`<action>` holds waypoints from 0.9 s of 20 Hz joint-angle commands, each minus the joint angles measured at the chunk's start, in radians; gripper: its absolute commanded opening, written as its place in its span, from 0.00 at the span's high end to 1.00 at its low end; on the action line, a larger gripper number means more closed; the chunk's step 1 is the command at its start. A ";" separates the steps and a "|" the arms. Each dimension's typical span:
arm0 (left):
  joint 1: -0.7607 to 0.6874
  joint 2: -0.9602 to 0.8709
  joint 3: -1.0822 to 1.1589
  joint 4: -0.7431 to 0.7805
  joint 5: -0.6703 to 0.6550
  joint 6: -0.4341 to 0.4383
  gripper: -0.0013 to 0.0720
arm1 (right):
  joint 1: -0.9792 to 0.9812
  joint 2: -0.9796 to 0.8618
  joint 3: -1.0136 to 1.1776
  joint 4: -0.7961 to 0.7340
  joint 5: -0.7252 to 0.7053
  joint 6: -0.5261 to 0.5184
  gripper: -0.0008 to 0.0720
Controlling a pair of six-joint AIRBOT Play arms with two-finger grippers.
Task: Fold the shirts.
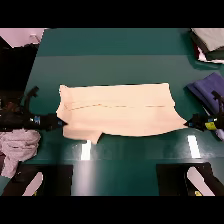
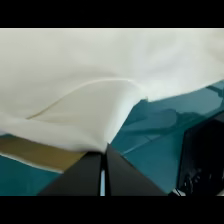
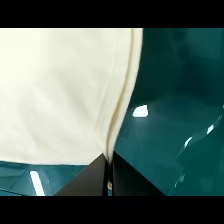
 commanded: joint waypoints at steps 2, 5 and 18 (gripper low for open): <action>0.000 -0.039 0.098 0.021 0.200 0.027 0.95 | 0.137 -0.095 0.145 0.015 -0.095 0.054 0.97; 0.000 -0.119 0.108 0.024 0.286 0.065 0.95 | 0.222 -0.216 0.270 0.013 -0.169 0.089 0.97; 0.000 -0.409 0.154 0.001 0.686 0.130 0.94 | 0.327 -0.640 0.622 0.016 -0.266 0.174 0.97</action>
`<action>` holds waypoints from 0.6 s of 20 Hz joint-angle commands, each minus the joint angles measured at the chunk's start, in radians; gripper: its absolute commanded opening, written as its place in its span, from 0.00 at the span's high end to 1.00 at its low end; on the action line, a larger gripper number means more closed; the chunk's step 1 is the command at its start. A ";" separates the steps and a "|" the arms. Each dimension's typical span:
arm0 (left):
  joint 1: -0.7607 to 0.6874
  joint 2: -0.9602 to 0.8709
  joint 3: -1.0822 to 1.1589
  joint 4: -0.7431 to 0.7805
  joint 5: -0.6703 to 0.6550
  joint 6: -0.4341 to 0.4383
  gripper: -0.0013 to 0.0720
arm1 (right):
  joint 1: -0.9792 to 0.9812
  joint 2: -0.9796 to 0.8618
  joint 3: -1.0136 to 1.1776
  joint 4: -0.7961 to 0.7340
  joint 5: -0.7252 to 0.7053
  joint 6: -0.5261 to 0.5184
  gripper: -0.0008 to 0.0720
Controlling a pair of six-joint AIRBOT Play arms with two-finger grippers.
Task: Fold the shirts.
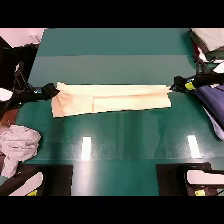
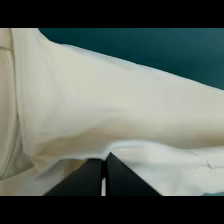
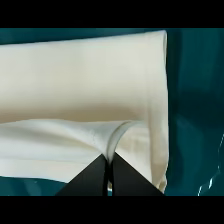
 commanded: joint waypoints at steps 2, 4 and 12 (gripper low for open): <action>0.001 -0.117 0.070 -0.017 0.060 0.004 0.85 | 0.006 -0.087 0.073 0.019 -0.035 0.013 0.94; 0.001 -0.156 0.109 -0.037 0.059 -0.009 0.09 | 0.004 -0.106 0.097 0.098 -0.060 0.011 0.24; 0.001 -0.166 0.216 -0.041 -0.160 0.042 0.94 | -0.160 -0.123 0.103 0.148 0.158 -0.072 0.20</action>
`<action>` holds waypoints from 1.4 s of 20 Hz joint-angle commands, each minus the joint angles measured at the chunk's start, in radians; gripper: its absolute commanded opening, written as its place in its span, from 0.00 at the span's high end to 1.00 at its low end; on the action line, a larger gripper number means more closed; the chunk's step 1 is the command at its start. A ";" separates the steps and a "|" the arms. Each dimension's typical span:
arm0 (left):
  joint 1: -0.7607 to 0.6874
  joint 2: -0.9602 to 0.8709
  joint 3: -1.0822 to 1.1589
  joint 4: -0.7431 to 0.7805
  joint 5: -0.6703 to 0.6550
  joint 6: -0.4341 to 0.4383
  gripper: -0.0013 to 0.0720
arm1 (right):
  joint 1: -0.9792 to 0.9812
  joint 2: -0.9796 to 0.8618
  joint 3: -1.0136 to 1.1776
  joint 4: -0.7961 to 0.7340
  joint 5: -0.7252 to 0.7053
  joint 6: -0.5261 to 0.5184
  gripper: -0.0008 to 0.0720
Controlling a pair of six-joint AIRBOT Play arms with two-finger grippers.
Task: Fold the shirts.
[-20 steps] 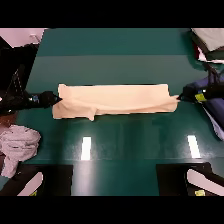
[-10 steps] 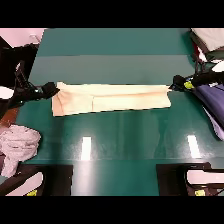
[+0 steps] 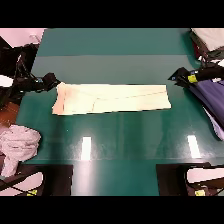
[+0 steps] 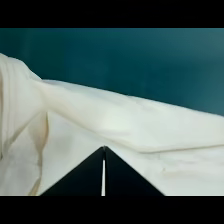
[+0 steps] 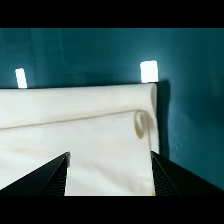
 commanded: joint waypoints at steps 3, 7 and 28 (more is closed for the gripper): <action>0.000 -0.005 0.026 -0.002 -0.152 0.040 0.94 | -0.108 -0.013 -0.149 0.033 0.082 -0.104 0.31; 0.000 -0.005 0.026 -0.002 -0.194 0.040 0.95 | -0.109 -0.080 -0.226 0.140 0.077 -0.182 0.35; -0.389 -0.200 0.175 0.006 -0.134 0.010 0.95 | 0.109 -0.102 0.207 0.286 0.253 -0.241 0.97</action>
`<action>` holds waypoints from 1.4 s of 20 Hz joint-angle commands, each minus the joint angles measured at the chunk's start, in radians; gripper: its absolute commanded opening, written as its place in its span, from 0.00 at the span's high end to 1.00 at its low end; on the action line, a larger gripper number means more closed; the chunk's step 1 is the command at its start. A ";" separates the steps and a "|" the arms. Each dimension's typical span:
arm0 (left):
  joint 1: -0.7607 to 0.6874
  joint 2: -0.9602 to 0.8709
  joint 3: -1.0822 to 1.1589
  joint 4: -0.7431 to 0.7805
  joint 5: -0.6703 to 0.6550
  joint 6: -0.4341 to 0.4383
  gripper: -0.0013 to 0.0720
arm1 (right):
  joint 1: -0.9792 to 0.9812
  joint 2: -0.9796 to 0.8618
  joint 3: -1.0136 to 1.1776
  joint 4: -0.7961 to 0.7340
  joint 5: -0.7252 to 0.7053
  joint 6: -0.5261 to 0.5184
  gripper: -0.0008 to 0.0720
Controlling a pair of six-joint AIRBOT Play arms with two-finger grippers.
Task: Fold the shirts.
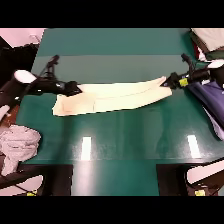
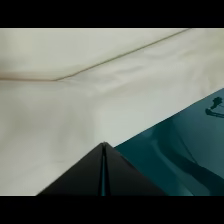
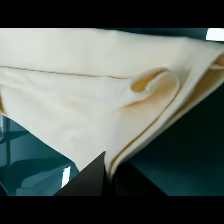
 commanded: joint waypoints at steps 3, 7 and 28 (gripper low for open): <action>-0.214 -0.284 0.244 0.002 0.018 -0.031 0.95 | 0.111 0.079 0.213 0.164 0.046 0.013 0.97; -0.280 -0.497 0.446 0.032 -0.013 -0.096 0.95 | 0.247 0.098 0.376 0.163 0.023 0.056 0.97; -0.118 -0.185 0.612 0.561 -0.383 -0.138 0.95 | 0.501 0.059 0.464 0.160 -0.093 0.062 0.97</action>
